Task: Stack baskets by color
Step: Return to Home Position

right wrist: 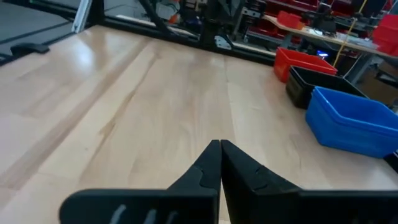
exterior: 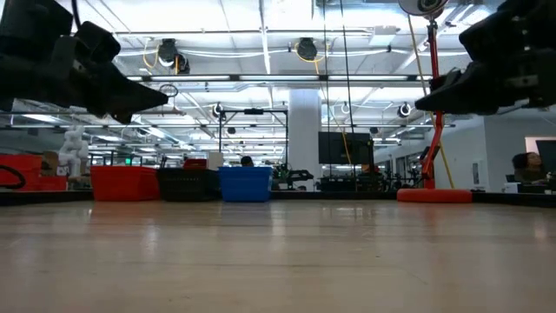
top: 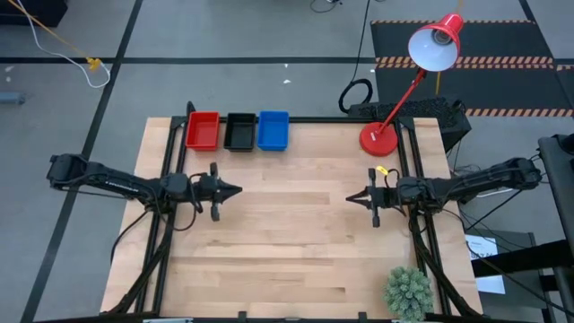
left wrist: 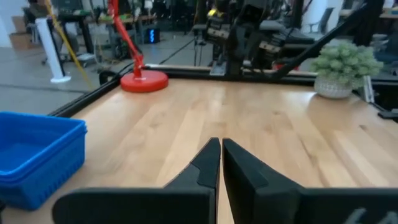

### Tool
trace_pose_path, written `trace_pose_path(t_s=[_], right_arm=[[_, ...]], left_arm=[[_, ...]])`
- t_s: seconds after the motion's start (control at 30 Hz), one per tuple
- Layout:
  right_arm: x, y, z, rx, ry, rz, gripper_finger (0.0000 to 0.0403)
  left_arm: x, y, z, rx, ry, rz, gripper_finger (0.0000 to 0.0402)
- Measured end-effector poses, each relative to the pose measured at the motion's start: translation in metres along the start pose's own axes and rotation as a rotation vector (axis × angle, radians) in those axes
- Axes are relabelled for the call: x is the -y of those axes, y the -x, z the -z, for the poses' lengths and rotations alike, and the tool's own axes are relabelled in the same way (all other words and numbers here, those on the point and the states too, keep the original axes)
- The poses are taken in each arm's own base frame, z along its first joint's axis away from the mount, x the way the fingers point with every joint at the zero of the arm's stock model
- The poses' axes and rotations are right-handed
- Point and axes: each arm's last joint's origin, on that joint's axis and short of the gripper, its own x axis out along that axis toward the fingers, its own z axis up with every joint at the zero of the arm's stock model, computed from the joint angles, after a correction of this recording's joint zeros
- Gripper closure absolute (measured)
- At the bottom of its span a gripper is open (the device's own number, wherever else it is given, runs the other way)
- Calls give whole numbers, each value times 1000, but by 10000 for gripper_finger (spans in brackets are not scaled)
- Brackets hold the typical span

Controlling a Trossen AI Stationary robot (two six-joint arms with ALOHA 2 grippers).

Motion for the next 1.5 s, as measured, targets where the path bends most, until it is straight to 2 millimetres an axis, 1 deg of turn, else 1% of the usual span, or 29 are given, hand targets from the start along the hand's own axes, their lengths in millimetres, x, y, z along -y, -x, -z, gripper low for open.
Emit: trace_pose_path(t_s=[0.2, 0.37, 0.57, 0.73, 0.83, 1.03, 1.17, 1.3, 1.5], right_arm=[[-2, 2, 10, 17, 28, -23, 403], [0, 6, 2, 105, 41, -4, 403], [1, 11, 1, 125, 46, 0, 403], [2, 16, -1, 148, 56, 8, 403], [2, 20, 0, 151, 56, 10, 403], [3, 26, 1, 153, 59, 15, 403], [3, 31, 2, 163, 61, 18, 403], [4, 36, 1, 195, 61, 25, 403], [5, 42, 1, 229, 61, 26, 403]], left_arm=[[1, 1, 0, 9, -19, 8, 381], [3, 1, -2, 31, -57, 71, 381], [3, 3, -6, 72, -95, 126, 381], [-3, 7, -14, 142, -118, 145, 381], [-7, 9, -17, 155, -102, 141, 381], [-11, 14, -13, 105, -90, 113, 383], [-12, 16, -14, 102, -91, 106, 398], [-12, 18, -14, 108, -92, 106, 392], [-12, 19, -16, 123, -94, 105, 397]])
